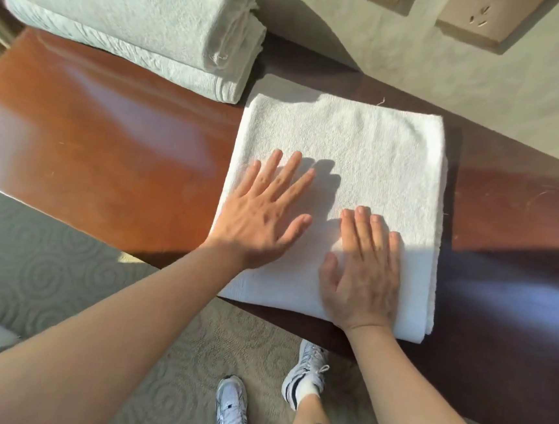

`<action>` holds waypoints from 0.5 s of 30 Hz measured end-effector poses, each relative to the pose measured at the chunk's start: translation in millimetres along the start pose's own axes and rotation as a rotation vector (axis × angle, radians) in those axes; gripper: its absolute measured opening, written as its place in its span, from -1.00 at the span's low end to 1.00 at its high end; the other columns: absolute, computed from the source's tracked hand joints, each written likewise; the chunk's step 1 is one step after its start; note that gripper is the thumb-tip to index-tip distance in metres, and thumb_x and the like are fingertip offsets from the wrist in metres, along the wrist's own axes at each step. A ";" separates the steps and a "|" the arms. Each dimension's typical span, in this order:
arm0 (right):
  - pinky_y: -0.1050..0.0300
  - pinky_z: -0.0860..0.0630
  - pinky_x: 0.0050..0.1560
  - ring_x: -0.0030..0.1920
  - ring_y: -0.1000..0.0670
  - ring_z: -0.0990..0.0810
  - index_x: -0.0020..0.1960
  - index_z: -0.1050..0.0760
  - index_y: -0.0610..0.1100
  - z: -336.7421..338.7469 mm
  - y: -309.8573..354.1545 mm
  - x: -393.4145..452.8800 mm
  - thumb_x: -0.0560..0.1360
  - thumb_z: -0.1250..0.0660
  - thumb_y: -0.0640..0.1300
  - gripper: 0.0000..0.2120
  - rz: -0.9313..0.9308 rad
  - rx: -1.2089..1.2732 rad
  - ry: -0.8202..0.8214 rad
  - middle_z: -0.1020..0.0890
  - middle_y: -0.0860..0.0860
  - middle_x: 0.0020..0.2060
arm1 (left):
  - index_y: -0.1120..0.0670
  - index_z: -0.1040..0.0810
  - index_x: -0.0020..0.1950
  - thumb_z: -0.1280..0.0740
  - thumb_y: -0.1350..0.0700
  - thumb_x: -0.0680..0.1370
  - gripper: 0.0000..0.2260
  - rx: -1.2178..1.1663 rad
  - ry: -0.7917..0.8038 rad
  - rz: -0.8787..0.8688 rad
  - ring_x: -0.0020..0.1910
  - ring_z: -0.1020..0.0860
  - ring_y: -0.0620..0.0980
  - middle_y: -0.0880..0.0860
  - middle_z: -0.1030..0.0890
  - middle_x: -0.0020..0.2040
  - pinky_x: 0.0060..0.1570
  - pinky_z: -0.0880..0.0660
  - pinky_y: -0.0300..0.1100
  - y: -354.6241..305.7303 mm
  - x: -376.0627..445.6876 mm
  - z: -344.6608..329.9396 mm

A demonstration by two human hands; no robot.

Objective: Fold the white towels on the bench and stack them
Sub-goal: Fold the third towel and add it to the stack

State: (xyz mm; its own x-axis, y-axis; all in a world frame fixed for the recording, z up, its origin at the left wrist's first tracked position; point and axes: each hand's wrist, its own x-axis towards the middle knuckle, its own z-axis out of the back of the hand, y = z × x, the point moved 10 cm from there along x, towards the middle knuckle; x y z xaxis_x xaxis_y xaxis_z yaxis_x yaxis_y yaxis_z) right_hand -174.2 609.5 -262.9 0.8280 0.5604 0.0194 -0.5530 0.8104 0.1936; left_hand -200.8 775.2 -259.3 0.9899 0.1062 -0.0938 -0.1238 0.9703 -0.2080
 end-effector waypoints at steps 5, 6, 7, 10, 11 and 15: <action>-0.26 -0.06 0.57 0.63 -0.12 -0.06 0.62 -0.16 -0.13 -1.1 1.2 0.7 0.58 -0.03 0.08 -0.36 0.029 0.019 -0.013 -0.17 -0.08 0.61 | -0.08 0.09 0.67 0.14 -0.30 0.64 -0.37 0.010 0.040 0.065 0.64 0.17 0.04 -0.04 0.11 0.67 0.61 0.20 0.00 55.7 38.5 0.0; -0.27 -0.07 0.57 0.63 -0.12 -0.06 0.62 -0.17 -0.13 -1.7 0.8 1.6 0.58 -0.04 0.09 -0.36 0.025 0.015 -0.010 -0.17 -0.08 0.61 | -0.06 0.07 0.67 0.11 -0.29 0.64 -0.36 -0.037 0.032 0.122 0.64 0.18 0.07 -0.02 0.11 0.67 0.60 0.20 0.00 68.2 43.4 2.6; -0.28 -0.08 0.57 0.63 -0.13 -0.07 0.62 -0.18 -0.12 -2.1 -0.1 1.6 0.58 -0.05 0.09 -0.36 0.020 0.011 -0.004 -0.18 -0.08 0.61 | -0.03 0.05 0.68 0.09 -0.29 0.64 -0.35 -0.060 0.026 0.163 0.64 0.17 0.11 0.01 0.11 0.67 0.60 0.19 0.01 75.0 48.9 6.1; -0.28 -0.09 0.56 0.62 -0.13 -0.10 0.61 -0.20 -0.12 -1.3 -2.1 0.7 0.58 -0.07 0.09 -0.36 0.010 0.029 -0.015 -0.20 -0.08 0.61 | 0.11 0.03 0.67 0.13 -0.29 0.64 -0.29 0.076 0.003 0.154 0.64 0.16 0.15 0.14 0.08 0.67 0.60 0.22 0.04 68.3 74.5 15.7; -0.27 -0.10 0.57 0.62 -0.13 -0.11 0.61 -0.19 -0.13 -1.4 -2.2 0.6 0.57 -0.07 0.09 -0.35 0.011 0.031 -0.016 -0.19 -0.08 0.61 | 0.14 0.05 0.66 0.16 -0.30 0.63 -0.27 0.113 0.015 0.118 0.64 0.14 0.15 0.16 0.06 0.66 0.60 0.22 0.03 62.3 84.2 15.7; -0.28 -0.12 0.55 0.62 -0.11 -0.12 0.61 -0.18 -0.13 -2.1 1.3 1.1 0.56 -0.09 0.09 -0.33 0.012 0.025 0.001 -0.17 -0.06 0.62 | 0.09 0.09 0.67 0.17 -0.34 0.63 -0.26 0.085 0.058 0.108 0.65 0.05 0.07 0.09 -0.01 0.67 0.61 0.15 0.00 65.0 111.5 7.9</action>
State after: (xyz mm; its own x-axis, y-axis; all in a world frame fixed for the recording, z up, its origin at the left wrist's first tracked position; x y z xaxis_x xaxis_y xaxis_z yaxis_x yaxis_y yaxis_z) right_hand -174.2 611.5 -264.6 0.8211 0.5703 0.0206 -0.5604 0.7990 0.2181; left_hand -97.9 851.9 -275.6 0.9651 0.2006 -0.1681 -0.2207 0.9691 -0.1105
